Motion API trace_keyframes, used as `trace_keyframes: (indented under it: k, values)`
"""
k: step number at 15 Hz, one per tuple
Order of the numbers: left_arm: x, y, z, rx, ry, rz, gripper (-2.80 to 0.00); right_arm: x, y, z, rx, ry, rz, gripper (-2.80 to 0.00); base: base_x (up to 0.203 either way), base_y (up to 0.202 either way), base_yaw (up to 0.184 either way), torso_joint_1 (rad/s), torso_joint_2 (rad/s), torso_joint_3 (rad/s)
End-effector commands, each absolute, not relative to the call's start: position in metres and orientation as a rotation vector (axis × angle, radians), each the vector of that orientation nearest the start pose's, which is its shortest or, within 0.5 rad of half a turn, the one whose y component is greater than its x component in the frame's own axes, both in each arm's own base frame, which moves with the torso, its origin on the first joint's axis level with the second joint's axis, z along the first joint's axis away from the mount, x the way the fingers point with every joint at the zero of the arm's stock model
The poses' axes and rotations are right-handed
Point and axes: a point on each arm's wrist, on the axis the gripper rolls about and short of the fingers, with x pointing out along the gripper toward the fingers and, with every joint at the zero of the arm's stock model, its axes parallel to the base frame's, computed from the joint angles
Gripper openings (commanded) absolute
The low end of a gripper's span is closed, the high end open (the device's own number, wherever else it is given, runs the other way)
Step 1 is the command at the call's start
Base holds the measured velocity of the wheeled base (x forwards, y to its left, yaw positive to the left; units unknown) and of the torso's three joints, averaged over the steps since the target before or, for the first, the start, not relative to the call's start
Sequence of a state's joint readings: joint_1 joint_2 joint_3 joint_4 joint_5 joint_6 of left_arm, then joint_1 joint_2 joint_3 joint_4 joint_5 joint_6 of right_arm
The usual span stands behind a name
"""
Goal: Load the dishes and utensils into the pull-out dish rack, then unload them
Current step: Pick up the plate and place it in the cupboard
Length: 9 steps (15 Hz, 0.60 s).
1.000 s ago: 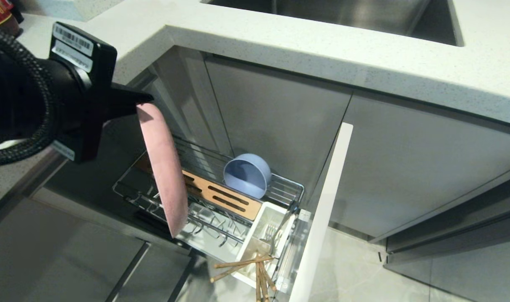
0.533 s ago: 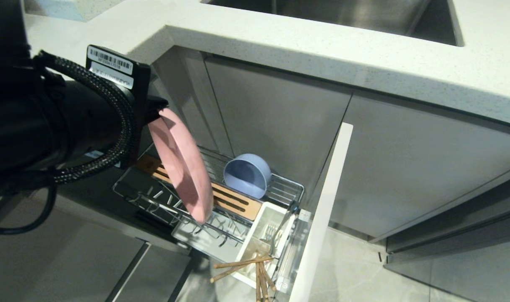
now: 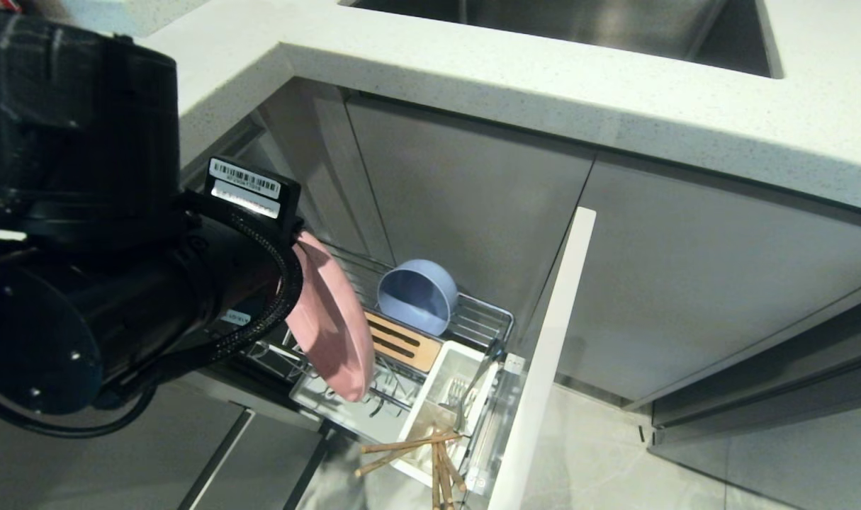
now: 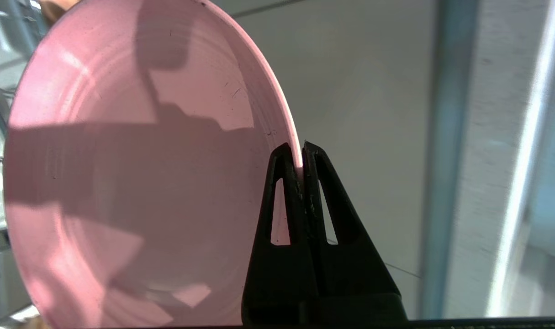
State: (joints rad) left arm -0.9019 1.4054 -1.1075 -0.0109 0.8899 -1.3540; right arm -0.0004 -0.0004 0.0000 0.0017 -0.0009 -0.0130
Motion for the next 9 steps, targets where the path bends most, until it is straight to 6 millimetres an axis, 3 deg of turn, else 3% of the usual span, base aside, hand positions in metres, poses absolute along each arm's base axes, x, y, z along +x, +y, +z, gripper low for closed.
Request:
trace_keyframes:
  k: [1,4,9]
  values:
    - [0.162,-0.176,0.279,-1.100,0.163,0.140,-2.80,-0.023,0.000,0.075,-0.014,0.002,-0.002,-2.80,0.000,0.000,0.000,0.000,0.00,0.000]
    - [0.167,-0.182,0.266,-1.107,0.156,0.185,-2.80,-0.023,0.000,0.075,-0.014,0.002,-0.001,-2.80,0.000,0.000,0.000,0.000,0.00,0.000]
    - [0.173,-0.189,0.261,-1.137,0.136,0.172,-2.80,-0.023,0.000,0.075,-0.014,0.002,-0.001,-2.80,0.000,0.000,0.000,0.000,0.00,0.000]
